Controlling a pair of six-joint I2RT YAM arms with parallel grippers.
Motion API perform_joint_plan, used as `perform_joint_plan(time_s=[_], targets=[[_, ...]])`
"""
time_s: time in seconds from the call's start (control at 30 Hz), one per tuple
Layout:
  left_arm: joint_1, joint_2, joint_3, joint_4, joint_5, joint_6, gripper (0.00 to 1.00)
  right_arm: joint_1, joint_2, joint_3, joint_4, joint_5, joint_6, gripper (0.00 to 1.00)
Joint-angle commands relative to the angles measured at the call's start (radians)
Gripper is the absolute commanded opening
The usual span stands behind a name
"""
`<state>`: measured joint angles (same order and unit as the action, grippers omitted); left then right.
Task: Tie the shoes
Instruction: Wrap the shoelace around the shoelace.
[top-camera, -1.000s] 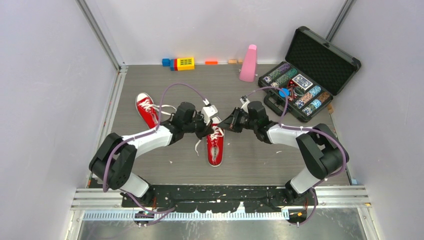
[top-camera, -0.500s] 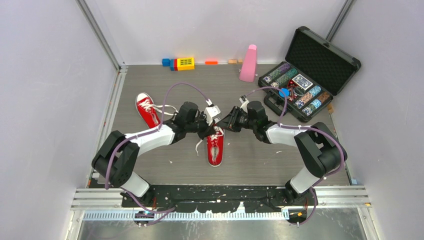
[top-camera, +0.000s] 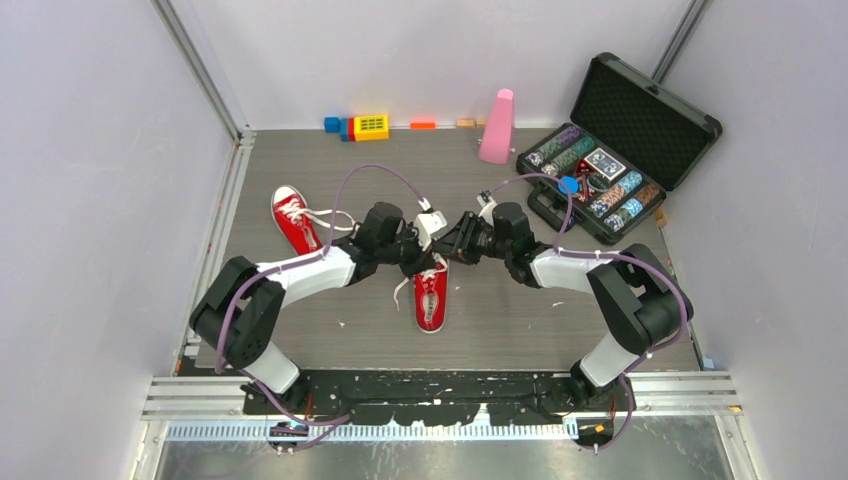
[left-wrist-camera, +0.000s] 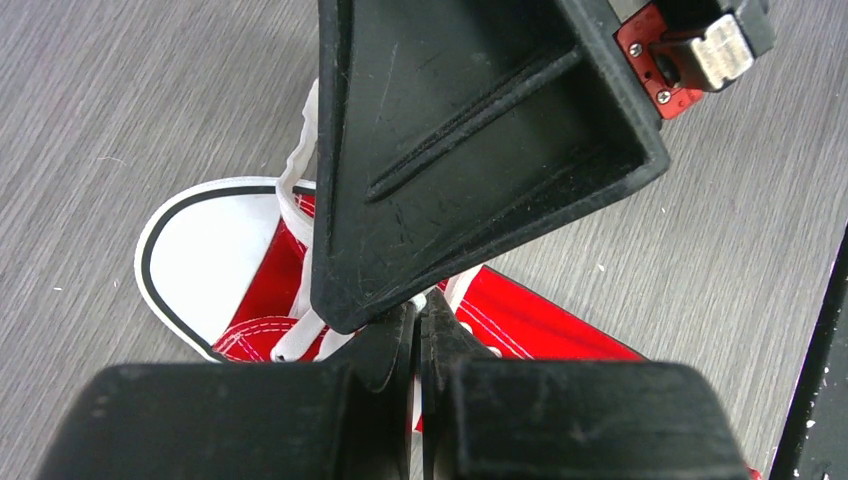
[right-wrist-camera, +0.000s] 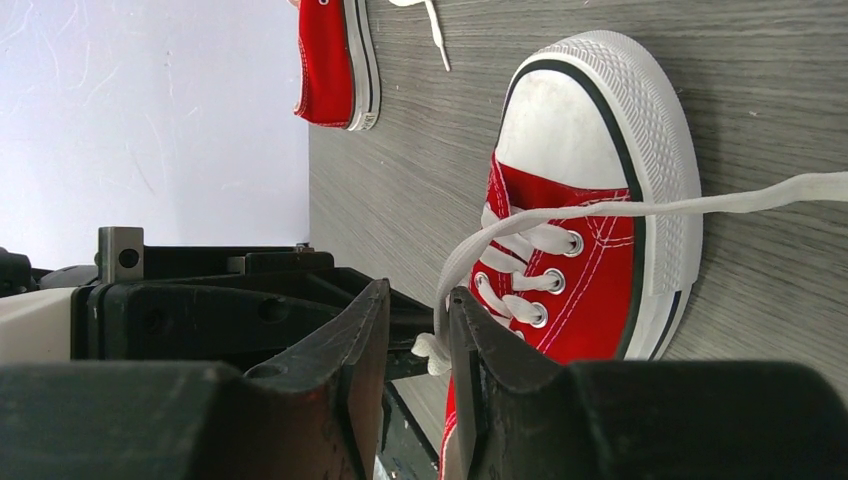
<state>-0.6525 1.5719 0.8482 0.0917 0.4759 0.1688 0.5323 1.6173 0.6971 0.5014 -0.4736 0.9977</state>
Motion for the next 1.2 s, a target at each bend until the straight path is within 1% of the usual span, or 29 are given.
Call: perform_joint_plan(time_s=[0.0,0.23,0.63,0.7,0.73,0.8,0.9,0.93,1.07,1.17], targets=[[-0.003,-0.011,0.032,0.009,-0.012,0.011,0.0,0.01,-0.005,0.015,0.046,-0.004,0.002,0.34],[-0.003,-0.018,0.026,0.025,-0.035,-0.012,0.0,0.015,-0.01,-0.004,0.047,0.004,0.004,0.34],[-0.003,-0.023,0.028,0.046,-0.045,-0.04,0.0,0.023,-0.003,-0.004,0.036,0.018,0.002,0.24],[-0.003,-0.03,0.024,0.048,-0.049,-0.04,0.0,0.023,-0.008,-0.006,0.03,0.025,-0.002,0.19],[-0.003,-0.035,0.021,0.048,-0.049,-0.041,0.0,0.023,-0.01,-0.006,0.024,0.028,-0.005,0.19],[-0.003,-0.046,0.013,0.051,-0.049,-0.041,0.0,0.023,-0.014,-0.007,0.012,0.035,-0.016,0.19],[-0.003,-0.054,0.008,0.049,-0.049,-0.04,0.0,0.023,-0.014,-0.01,0.008,0.035,-0.019,0.29],[-0.003,-0.055,0.008,0.047,-0.049,-0.041,0.0,0.023,-0.016,-0.01,0.008,0.037,-0.019,0.29],[-0.003,-0.052,0.01,0.045,-0.049,-0.044,0.0,0.024,-0.019,-0.015,0.008,0.037,-0.02,0.29],[-0.003,-0.05,0.013,0.046,-0.05,-0.048,0.0,0.023,-0.018,-0.017,0.008,0.038,-0.018,0.24]])
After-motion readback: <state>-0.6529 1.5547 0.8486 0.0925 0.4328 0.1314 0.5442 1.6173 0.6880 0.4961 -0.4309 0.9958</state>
